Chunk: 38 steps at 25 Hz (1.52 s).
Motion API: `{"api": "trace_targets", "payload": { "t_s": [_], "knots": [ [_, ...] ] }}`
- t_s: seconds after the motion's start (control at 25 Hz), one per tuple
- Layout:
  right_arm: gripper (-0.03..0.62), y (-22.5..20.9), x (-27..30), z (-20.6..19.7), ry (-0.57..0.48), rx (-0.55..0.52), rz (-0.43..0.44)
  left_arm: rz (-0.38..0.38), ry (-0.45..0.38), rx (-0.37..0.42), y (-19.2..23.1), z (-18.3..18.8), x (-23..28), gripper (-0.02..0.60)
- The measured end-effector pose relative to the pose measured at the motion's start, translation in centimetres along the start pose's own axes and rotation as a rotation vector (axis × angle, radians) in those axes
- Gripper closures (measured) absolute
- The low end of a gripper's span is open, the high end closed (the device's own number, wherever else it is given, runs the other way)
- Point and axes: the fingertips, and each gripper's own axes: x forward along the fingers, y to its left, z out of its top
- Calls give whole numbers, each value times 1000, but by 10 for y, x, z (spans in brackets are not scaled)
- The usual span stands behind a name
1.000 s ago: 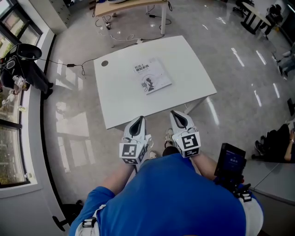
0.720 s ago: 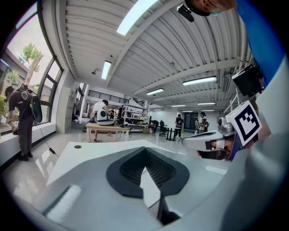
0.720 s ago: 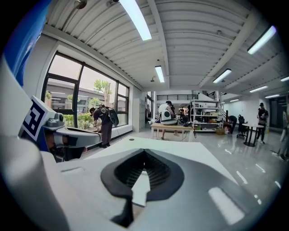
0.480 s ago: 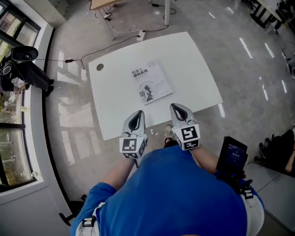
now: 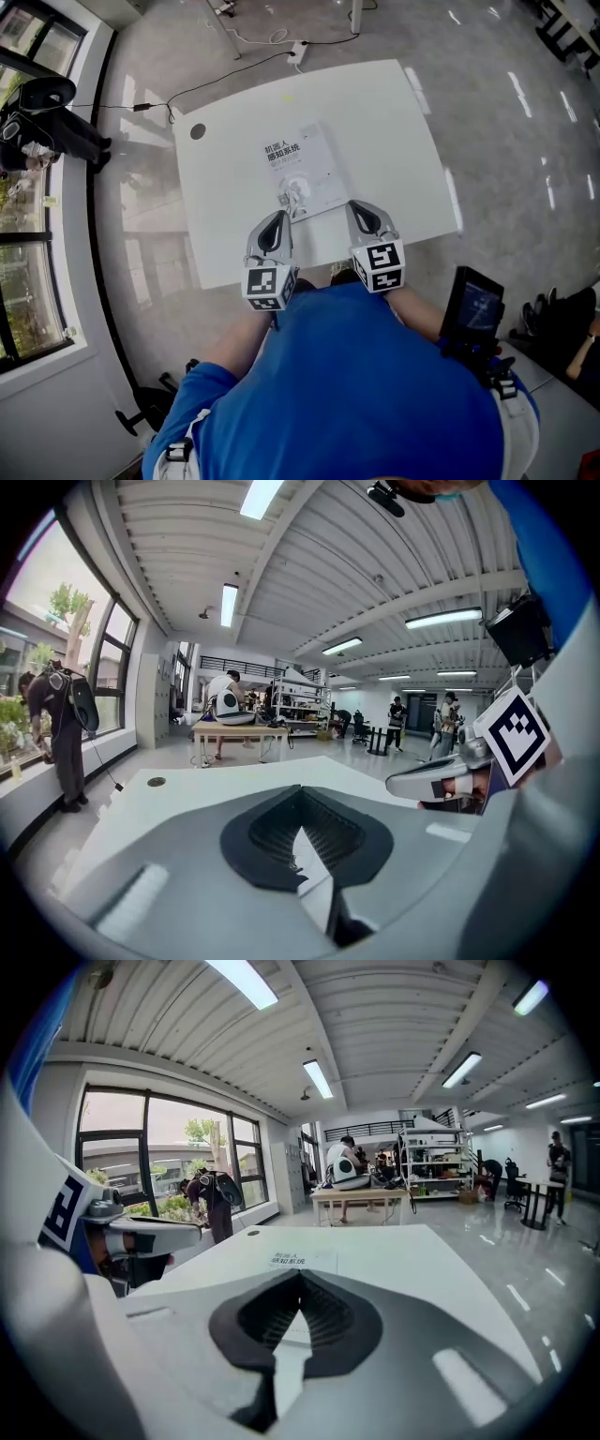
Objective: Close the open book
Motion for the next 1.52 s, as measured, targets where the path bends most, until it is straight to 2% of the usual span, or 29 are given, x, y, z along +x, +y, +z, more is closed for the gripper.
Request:
{"api": "trace_targets", "payload": {
  "t_s": [0.28,0.68,0.8,0.96,1.12,1.52],
  "knots": [
    [591,-20,30,-17,90,24,-18,34,51,8,19,-12,19,575],
    [589,-35,61,-50,225,39,-57,-11,128,33,29,-37,39,575],
    [588,-36,73,-61,270,48,-35,-11,154,26,33,-46,40,575],
    [516,-39,94,-68,319,67,6,0,178,25,39,-54,42,575],
    [487,-48,122,-81,394,85,45,21,198,14,45,-66,52,575],
    [477,-44,141,-92,537,145,115,50,205,-10,59,-71,53,575]
  ]
}}
